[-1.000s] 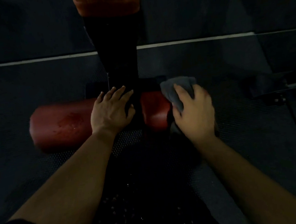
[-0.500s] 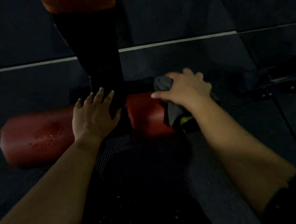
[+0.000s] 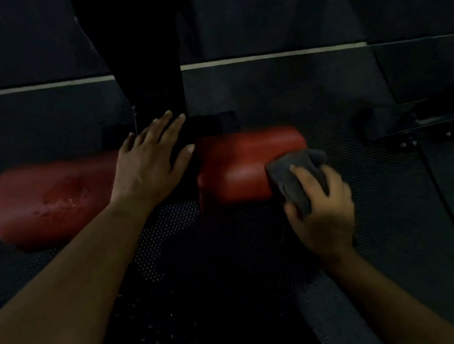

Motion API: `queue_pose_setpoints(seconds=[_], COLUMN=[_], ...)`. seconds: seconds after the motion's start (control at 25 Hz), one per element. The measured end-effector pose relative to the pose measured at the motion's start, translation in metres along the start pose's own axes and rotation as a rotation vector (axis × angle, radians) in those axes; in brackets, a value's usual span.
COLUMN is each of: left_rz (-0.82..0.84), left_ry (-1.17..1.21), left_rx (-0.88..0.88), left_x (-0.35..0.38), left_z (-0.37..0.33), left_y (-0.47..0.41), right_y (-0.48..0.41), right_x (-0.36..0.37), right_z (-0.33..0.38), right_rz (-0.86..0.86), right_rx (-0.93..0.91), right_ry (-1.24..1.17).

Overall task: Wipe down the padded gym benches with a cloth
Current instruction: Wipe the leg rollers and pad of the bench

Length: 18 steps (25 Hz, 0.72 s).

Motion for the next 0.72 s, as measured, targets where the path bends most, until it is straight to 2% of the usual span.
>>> queue_pose_setpoints(seconds=[0.12, 0.2, 0.28, 0.36, 0.48, 0.56, 0.64, 0.72], left_rz=[0.062, 0.122, 0.155, 0.175, 0.219, 0.226, 0.222, 0.212], left_ry=[0.039, -0.017, -0.032, -0.017, -0.02, -0.005, 0.005, -0.051], left_rx=[0.255, 0.383, 0.376, 0.337, 0.35, 0.343, 0.295, 0.27], left_x=[0.0, 0.006, 0.009, 0.008, 0.013, 0.019, 0.025, 0.032], left_z=[-0.062, -0.091, -0.095, -0.091, -0.092, -0.098, -0.102, -0.108], left_y=[0.0, 0.005, 0.004, 0.003, 0.008, 0.005, -0.004, -0.011], right_y=[0.018, -0.001, -0.04, -0.082, -0.145, -0.167, -0.172, -0.156], right_x=[0.004, -0.004, -0.01, -0.003, 0.035, 0.062, 0.076, 0.066], right_z=[-0.01, -0.012, -0.014, -0.014, -0.014, -0.014, -0.021, -0.044], right_rz=[-0.062, -0.102, -0.036, 0.144, 0.484, 0.669, 0.694, 0.514], right_rx=[-0.142, -0.089, 0.099, 0.22, 0.208, 0.178, 0.268, 0.413], right_ry=[-0.097, -0.087, -0.025, 0.057, 0.029, -0.102, -0.343, -0.576])
Point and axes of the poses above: each hand's wrist, its own y-axis away from the middle knuckle, its own x-axis out of the palm, z = x × y, the point moved 9 cm from there along -y, towards the middle knuckle, and after that the axes turned 3 degrees about -y, right-handed, at the moved point
